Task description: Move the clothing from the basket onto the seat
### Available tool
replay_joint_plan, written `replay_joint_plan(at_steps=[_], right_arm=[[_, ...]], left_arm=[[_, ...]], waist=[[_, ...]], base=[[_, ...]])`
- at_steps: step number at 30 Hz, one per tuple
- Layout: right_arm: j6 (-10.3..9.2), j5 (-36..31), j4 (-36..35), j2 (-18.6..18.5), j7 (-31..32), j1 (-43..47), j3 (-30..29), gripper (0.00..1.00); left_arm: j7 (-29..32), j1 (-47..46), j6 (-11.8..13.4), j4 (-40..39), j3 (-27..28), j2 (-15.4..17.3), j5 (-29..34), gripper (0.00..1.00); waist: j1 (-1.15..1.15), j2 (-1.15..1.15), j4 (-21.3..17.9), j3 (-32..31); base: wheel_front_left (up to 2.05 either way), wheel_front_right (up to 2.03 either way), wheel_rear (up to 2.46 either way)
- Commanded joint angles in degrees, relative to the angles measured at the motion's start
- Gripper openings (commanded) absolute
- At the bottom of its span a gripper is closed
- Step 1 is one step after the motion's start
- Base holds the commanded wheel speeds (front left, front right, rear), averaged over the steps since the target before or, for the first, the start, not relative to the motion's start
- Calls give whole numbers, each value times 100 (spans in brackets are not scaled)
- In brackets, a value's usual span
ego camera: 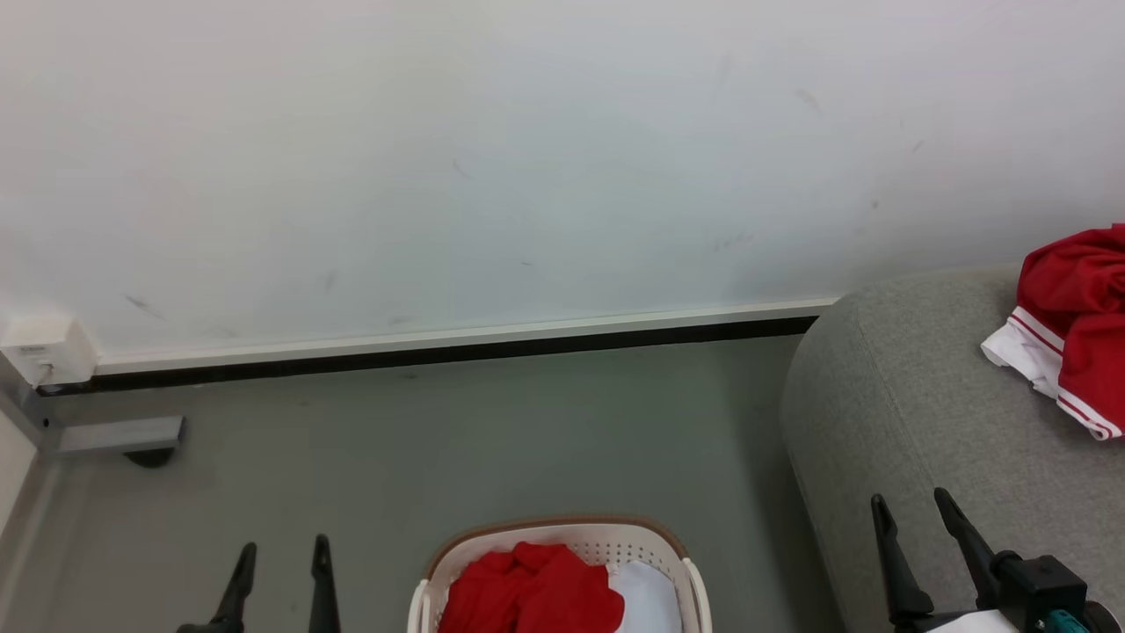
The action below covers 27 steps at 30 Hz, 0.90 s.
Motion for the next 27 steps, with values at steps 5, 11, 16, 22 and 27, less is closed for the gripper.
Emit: replay_joint_plan(at_steps=[5, 11, 16, 22, 27], right_arm=[[-14, 32, -126, -52, -19, -183, 33, 100], [-14, 33, -387, -125, -19, -490, 108, 100], [-14, 71, -622, -180, -11, -814, 120, 100], [-15, 65, -870, -217, -11, -1272, 143, 100], [-15, 69, -1063, -187, -11, -1615, 191, 100]], left_arm=[[-5, -170, -87, -6, 42, -17, 91, 100], [77, -787, -269, 31, -131, 66, 214, 100], [476, -1612, -444, 108, -430, 81, 341, 100], [1243, -2581, -642, 500, -885, 0, 621, 100], [1817, -3249, -825, 1149, -1293, -87, 855, 100]], waist=[[0, 0, -158, 176], [0, 0, -332, 701], [0, 0, -438, 1212], [0, 0, -564, 1946], [0, 0, -701, 2541]], base=[[0, 0, 0], [0, 0, 0], [0, 0, 0], [0, 0, 0], [0, 0, 0]])
